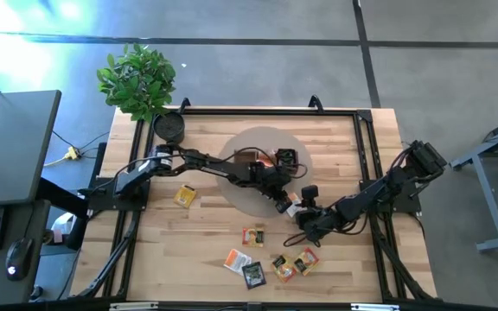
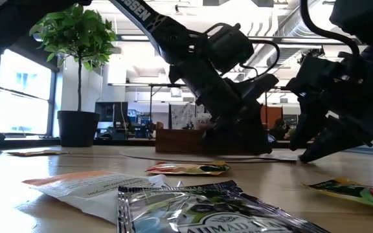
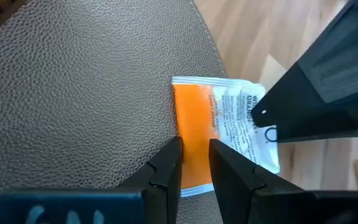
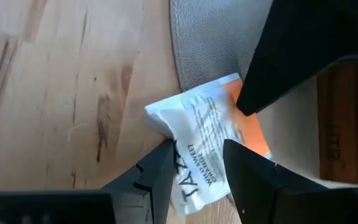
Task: Pick & Place Tea
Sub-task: Put the white tea bag into the middle section of the wooden organizer
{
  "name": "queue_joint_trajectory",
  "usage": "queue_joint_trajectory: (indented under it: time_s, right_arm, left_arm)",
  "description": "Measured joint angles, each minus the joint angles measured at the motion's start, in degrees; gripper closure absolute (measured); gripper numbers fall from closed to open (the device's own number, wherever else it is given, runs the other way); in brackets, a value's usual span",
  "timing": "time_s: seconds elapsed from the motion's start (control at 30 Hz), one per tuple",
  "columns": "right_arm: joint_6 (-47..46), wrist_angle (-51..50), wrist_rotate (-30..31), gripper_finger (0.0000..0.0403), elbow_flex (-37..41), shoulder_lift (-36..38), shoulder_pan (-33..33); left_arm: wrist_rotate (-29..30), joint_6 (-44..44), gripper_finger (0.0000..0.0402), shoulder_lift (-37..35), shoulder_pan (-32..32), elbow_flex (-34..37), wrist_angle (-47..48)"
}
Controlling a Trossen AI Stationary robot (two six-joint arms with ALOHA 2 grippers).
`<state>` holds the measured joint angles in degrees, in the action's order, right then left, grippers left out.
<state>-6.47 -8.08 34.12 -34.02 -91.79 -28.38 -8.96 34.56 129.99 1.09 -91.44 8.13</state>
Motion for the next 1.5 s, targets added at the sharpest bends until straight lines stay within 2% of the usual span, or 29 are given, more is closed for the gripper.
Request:
queue_joint_trajectory:
  time_s: [0.33,0.57,0.73,0.87,1.1,1.33,1.5]
  right_arm:
    - [2.5,0.0,0.5,0.0265,0.0,0.0,0.0]
    - [2.2,0.2,-4.4,0.0265,-0.1,0.2,-0.1]
    - [1.6,0.2,-4.0,0.0268,-0.1,0.3,-1.6]
    - [2.7,0.0,-3.0,0.0296,0.0,0.3,-2.4]
    - [2.6,0.0,-6.1,0.0393,0.0,0.3,-2.4]
    - [3.5,-0.1,-5.5,0.0372,0.0,0.4,-2.6]
    - [6.7,-1.1,-8.1,0.0396,0.2,3.2,-3.3]
  left_arm:
    - [-1.1,0.0,0.0319,0.2,-0.7,0.2,-1.7]
    - [-1.3,-0.1,0.0319,0.2,-0.7,0.2,-2.1]
    - [-1.8,0.2,0.0319,0.3,-0.8,0.2,-2.1]
    - [-1.9,0.2,0.0319,0.3,-0.8,0.2,-2.1]
    - [-2.3,0.2,0.0319,0.3,-0.7,0.2,-2.1]
    - [-2.7,0.2,0.0319,0.3,-0.7,0.2,-2.1]
    - [-7.5,-0.2,0.0319,-0.7,0.0,0.4,-0.9]
